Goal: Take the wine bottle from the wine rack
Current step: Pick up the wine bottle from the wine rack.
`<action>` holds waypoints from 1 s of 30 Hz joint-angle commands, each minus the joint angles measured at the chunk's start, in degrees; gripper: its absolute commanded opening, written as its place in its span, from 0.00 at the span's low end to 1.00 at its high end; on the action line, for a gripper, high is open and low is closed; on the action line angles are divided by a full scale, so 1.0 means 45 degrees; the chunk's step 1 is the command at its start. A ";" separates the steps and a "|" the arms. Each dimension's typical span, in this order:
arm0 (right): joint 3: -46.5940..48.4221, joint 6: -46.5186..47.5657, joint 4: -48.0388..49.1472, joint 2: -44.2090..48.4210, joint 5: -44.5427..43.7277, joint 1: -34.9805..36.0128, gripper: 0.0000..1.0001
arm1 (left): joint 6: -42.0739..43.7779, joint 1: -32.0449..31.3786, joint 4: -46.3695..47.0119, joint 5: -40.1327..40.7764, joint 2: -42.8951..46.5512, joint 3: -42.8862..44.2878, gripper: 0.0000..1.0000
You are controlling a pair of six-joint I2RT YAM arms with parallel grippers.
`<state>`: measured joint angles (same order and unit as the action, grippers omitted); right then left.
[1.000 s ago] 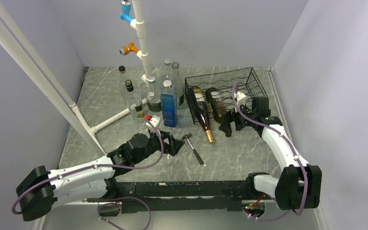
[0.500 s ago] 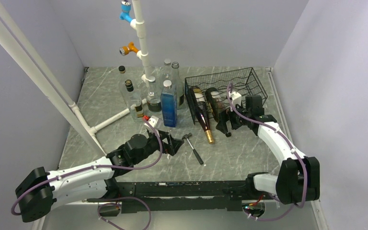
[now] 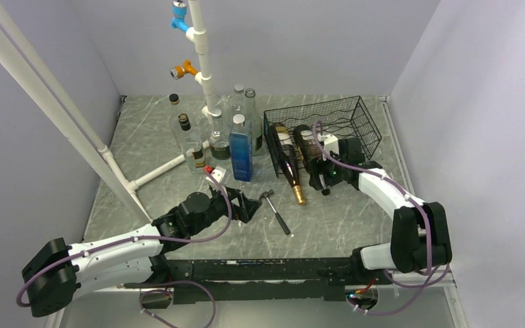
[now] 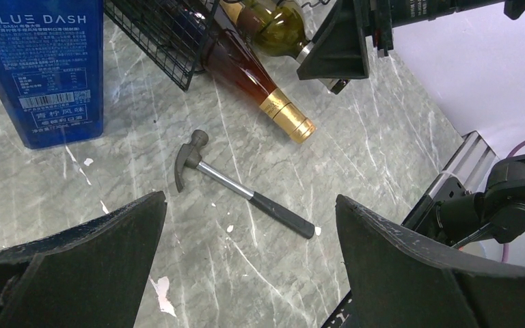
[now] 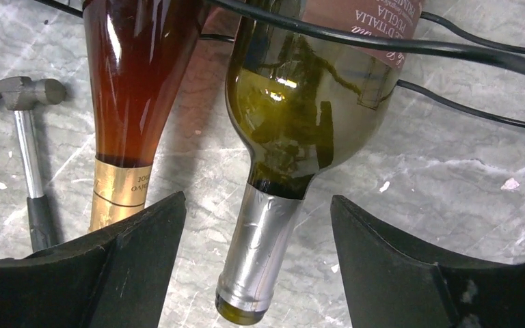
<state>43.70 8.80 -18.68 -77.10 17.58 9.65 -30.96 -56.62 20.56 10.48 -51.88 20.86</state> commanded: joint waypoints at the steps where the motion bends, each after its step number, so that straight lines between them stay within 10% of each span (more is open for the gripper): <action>1: 0.0495 -0.0347 0.0797 -0.0267 -0.0807 0.0139 0.78 | -0.0198 0.0047 0.0630 0.0239 0.0217 -0.0157 0.99; 30: 0.1070 -0.0996 0.1388 -0.2147 -0.1493 0.0766 0.61 | -0.0306 0.0121 0.0719 0.0322 0.0379 -0.0455 0.99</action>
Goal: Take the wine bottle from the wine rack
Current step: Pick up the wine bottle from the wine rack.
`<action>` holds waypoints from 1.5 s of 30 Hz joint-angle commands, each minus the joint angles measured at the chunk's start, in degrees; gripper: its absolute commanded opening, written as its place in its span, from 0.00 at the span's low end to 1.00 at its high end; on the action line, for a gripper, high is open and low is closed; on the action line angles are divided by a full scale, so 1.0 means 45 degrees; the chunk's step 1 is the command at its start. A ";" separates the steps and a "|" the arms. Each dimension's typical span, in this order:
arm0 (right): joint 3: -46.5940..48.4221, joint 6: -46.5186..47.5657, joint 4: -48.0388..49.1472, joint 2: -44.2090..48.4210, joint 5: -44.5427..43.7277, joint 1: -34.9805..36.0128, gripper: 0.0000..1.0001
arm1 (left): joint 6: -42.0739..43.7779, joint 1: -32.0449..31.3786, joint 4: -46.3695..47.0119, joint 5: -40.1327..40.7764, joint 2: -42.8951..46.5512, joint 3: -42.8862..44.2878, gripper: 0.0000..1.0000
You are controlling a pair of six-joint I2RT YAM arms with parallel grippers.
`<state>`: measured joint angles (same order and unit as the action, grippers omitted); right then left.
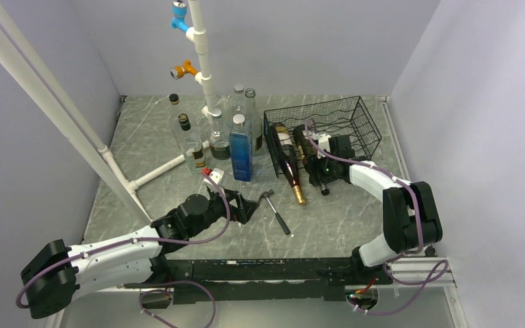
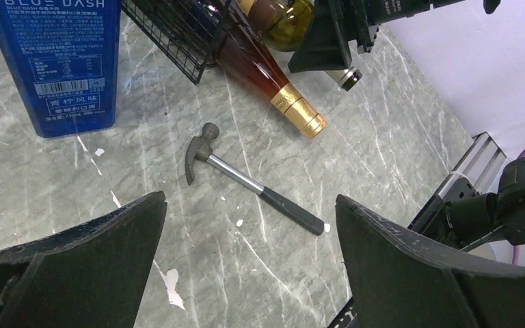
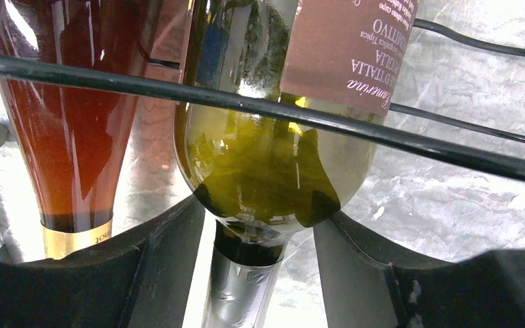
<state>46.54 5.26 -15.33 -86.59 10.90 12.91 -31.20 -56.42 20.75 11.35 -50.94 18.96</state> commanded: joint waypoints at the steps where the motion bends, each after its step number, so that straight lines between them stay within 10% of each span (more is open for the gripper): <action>1: 0.0426 -0.0225 0.0635 -0.0063 -0.0033 0.0042 0.61 | -0.0267 0.0078 0.0680 0.0120 0.0153 -0.0031 0.99; 26: 0.0418 -0.0562 0.0659 -0.0608 -0.0313 0.0042 0.54 | -0.0361 0.0078 0.0762 0.0082 0.0152 -0.0094 0.99; 45: 0.0246 -0.0021 -0.0379 0.0891 0.0204 -0.0088 0.03 | -0.0234 0.0078 0.0369 0.0165 0.0363 0.0007 0.99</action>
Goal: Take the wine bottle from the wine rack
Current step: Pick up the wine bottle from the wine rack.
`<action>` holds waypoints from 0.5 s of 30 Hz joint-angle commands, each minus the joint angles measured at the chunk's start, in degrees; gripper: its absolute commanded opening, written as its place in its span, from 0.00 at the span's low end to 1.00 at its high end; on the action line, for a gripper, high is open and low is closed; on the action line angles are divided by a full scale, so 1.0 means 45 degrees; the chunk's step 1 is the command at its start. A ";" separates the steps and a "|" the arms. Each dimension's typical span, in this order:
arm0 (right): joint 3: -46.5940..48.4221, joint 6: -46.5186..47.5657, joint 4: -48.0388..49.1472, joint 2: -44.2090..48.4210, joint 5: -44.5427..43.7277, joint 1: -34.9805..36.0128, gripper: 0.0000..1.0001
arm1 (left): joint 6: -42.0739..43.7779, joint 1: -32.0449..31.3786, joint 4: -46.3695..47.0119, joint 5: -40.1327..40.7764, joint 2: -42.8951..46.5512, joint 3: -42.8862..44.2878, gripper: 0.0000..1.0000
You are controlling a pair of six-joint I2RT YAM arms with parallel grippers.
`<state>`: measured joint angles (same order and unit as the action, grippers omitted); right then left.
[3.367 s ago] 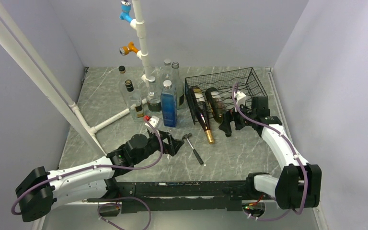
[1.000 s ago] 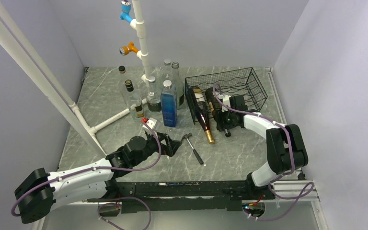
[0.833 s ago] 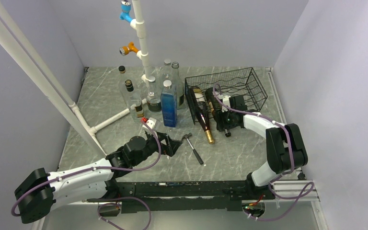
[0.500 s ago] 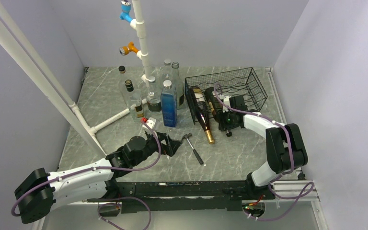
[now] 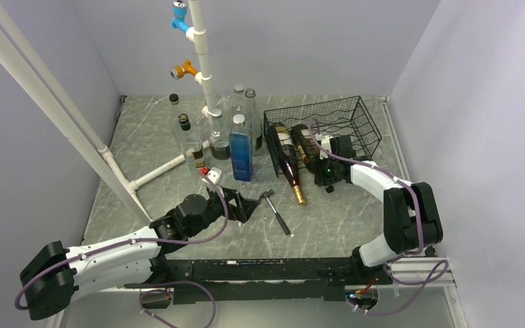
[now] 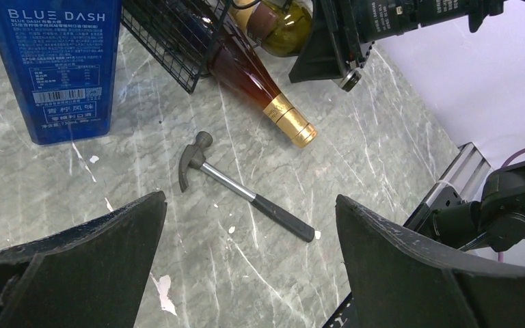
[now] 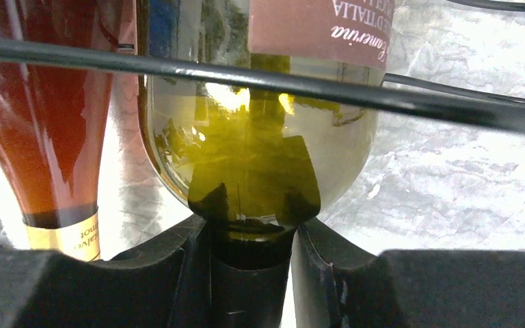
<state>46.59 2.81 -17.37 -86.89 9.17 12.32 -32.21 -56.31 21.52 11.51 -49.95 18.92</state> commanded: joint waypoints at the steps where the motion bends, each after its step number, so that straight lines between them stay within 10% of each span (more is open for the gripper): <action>1: 0.0192 0.0628 -0.0051 0.1083 0.0608 0.0037 0.01 | -0.0028 0.0053 0.0209 0.0137 0.0144 0.0005 0.99; 15: 0.0118 0.1916 -0.1295 0.2947 0.1067 -0.0489 0.00 | -0.0118 0.0053 0.0277 0.0022 0.0201 -0.0027 0.99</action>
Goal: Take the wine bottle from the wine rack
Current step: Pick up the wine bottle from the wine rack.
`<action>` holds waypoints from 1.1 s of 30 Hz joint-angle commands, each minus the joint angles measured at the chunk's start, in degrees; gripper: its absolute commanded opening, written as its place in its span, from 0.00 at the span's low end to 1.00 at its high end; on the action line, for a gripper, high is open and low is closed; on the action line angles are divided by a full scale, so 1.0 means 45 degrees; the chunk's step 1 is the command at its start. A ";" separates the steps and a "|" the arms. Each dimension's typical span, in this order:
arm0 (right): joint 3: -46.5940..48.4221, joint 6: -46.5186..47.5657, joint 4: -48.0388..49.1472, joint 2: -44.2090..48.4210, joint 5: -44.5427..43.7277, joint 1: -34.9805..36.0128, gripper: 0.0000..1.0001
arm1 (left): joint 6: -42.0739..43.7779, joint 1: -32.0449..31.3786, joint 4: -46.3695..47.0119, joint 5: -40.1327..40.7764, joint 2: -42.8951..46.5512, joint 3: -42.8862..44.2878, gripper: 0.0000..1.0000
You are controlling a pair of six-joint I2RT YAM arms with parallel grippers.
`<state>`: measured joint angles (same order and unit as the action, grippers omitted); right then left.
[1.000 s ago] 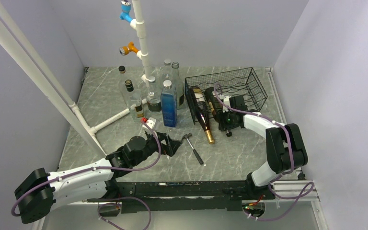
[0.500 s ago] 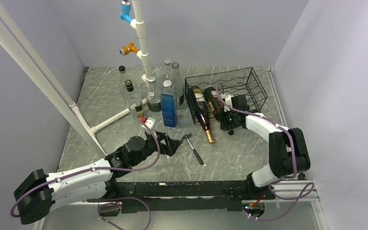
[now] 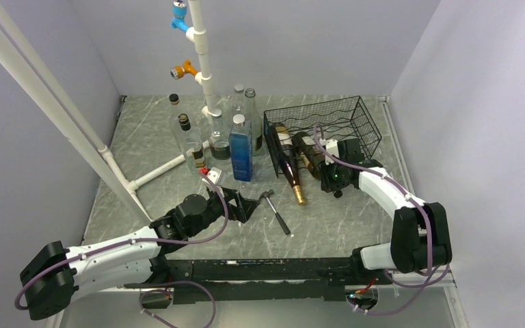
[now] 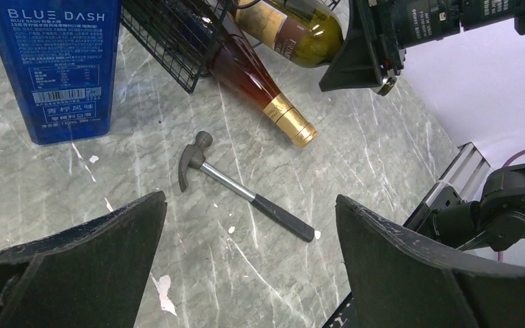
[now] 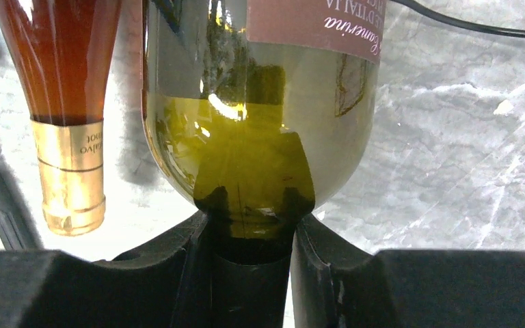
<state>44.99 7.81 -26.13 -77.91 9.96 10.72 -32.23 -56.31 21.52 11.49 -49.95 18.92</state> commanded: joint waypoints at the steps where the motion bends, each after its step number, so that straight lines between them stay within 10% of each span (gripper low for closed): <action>1: 0.0498 0.0910 0.0534 0.1015 0.0983 -0.0195 0.00 | -0.0112 0.0048 0.0267 0.0041 0.0222 -0.0032 0.99; 33: -0.0115 0.6085 -0.3114 0.3739 0.2553 -0.3325 0.00 | 0.0050 0.0048 0.0216 -0.0030 0.0320 -0.0065 0.99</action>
<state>41.67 28.58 -41.95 -64.34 16.27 -2.48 -32.21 -56.31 21.47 11.46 -49.32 18.92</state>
